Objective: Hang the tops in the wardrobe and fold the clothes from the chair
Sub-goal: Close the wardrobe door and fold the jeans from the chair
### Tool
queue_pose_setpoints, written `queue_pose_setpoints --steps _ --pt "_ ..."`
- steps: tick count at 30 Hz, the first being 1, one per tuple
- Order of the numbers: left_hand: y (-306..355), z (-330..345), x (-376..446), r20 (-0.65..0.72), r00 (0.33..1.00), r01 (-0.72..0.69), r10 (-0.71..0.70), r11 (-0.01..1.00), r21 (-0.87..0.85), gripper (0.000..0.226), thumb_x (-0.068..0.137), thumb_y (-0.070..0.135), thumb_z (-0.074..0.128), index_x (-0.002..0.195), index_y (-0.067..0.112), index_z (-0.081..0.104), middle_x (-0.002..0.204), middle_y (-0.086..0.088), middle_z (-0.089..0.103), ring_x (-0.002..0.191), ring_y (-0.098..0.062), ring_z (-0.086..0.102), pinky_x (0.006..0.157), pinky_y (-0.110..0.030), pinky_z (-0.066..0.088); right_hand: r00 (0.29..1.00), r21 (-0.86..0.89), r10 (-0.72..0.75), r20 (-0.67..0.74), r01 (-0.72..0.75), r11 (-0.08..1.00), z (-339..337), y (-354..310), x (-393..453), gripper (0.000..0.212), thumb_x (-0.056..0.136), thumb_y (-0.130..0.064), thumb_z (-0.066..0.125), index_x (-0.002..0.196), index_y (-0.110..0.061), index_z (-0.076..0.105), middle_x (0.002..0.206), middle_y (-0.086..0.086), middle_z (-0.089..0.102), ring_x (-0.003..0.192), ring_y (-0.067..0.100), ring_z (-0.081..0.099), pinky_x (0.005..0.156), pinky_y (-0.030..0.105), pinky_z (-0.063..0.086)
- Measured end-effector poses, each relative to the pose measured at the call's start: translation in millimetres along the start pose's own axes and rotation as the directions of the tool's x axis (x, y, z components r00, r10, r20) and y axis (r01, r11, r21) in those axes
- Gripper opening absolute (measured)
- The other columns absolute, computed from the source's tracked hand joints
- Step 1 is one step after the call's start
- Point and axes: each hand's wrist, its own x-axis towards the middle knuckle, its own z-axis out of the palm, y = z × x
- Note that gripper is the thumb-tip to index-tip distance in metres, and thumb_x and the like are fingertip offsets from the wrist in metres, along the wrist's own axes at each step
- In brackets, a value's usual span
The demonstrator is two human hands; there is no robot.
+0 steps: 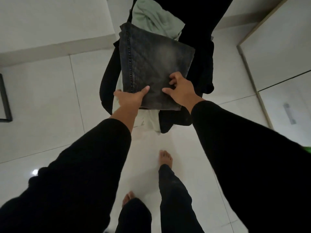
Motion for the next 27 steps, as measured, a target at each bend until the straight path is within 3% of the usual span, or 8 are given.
queue_pose_setpoints --steps 7,13,17,19,21,23,25,27 --pt "1.1 -4.5 13.9 0.125 0.991 -0.047 0.05 0.999 -0.021 0.097 0.062 0.056 0.078 0.134 0.009 0.035 0.127 -0.004 0.05 0.115 -0.023 0.052 0.092 -0.031 0.046 0.999 -0.016 0.025 0.024 -0.025 1.0 -3.6 -0.3 10.0 0.054 0.081 -0.026 0.072 0.128 -0.018 0.046 0.112 0.003 0.057 0.106 0.018 0.055 0.092 0.026 0.04" --pt "38.2 -2.2 -7.1 0.376 0.927 0.106 -0.004 0.962 -0.25 0.108 0.04 0.053 0.084 0.133 0.014 0.045 0.123 -0.007 0.059 0.105 -0.028 0.062 0.09 -0.045 0.053 0.998 0.023 0.046 -0.043 -0.045 0.999 -27.0 -6.3 3.0 0.049 0.086 -0.03 0.067 0.13 -0.015 0.052 0.127 0.006 0.054 0.119 0.021 0.051 0.102 0.029 0.039" --pt "68.1 1.4 -31.5 0.474 0.879 0.149 0.051 0.914 -0.377 0.088 0.06 0.038 0.08 0.136 0.013 0.043 0.125 -0.009 0.059 0.108 -0.028 0.061 0.088 -0.043 0.054 0.981 0.009 0.052 -0.187 -0.051 0.999 -52.2 -11.4 -4.7 0.055 0.083 -0.043 0.066 0.129 -0.017 0.052 0.136 0.008 0.043 0.127 0.024 0.042 0.107 0.037 0.036" --pt "79.4 -0.1 -44.8 0.506 0.859 0.158 0.078 0.899 -0.407 0.07 0.074 0.031 0.074 0.134 0.01 0.044 0.125 -0.01 0.059 0.11 -0.028 0.06 0.087 -0.041 0.054 0.967 0.104 0.161 -0.199 -0.142 0.984 -67.8 -15.5 -8.9 0.07 0.079 -0.051 0.066 0.136 -0.02 0.042 0.142 0.009 0.037 0.13 0.026 0.037 0.108 0.041 0.035" --pt "90.9 -8.6 -58.4 0.541 0.835 0.16 0.099 0.897 -0.411 0.062 0.079 0.028 0.07 0.134 0.011 0.045 0.126 -0.01 0.059 0.112 -0.027 0.058 0.089 -0.041 0.052 0.936 0.372 0.339 -0.098 -0.281 0.884 -85.4 -21.2 -14.1 0.093 0.072 -0.06 0.068 0.145 -0.02 0.027 0.146 0.01 0.034 0.131 0.031 0.038 0.108 0.046 0.036" --pt "104.0 -24.8 -73.0 0.578 0.805 0.146 0.132 0.901 -0.409 0.06 0.078 0.027 0.068 0.133 0.012 0.048 0.125 -0.01 0.06 0.112 -0.027 0.058 0.089 -0.041 0.051 0.891 0.666 0.446 0.084 -0.383 0.64 -102.1 -27.5 -23.9 0.113 0.059 -0.066 0.074 0.148 -0.023 0.02 0.145 0.01 0.039 0.128 0.034 0.044 0.104 0.054 0.038" --pt "119.0 -44.0 -89.9 0.611 0.771 0.107 0.178 0.91 -0.4 0.058 0.076 0.027 0.066 0.13 0.012 0.051 0.12 -0.009 0.063 0.109 -0.026 0.06 0.084 -0.039 0.052 0.872 0.775 0.394 0.29 -0.456 0.438 -117.1 -35.1 -37.1 0.122 0.043 -0.073 0.077 0.144 -0.026 0.028 0.139 0.007 0.049 0.122 0.035 0.05 0.1 0.061 0.038" --pt "135.1 -63.5 -110.4 0.639 0.738 0.066 0.217 0.919 -0.388 0.05 0.078 0.026 0.062 0.125 0.012 0.053 0.113 -0.009 0.064 0.103 -0.025 0.061 0.079 -0.036 0.053 0.893 0.832 0.257 0.371 -0.442 0.335 -129.5 -51.9 -56.2 0.106 0.05 -0.074 0.074 0.138 -0.025 0.039 0.134 0.007 0.055 0.12 0.035 0.052 0.101 0.061 0.037"
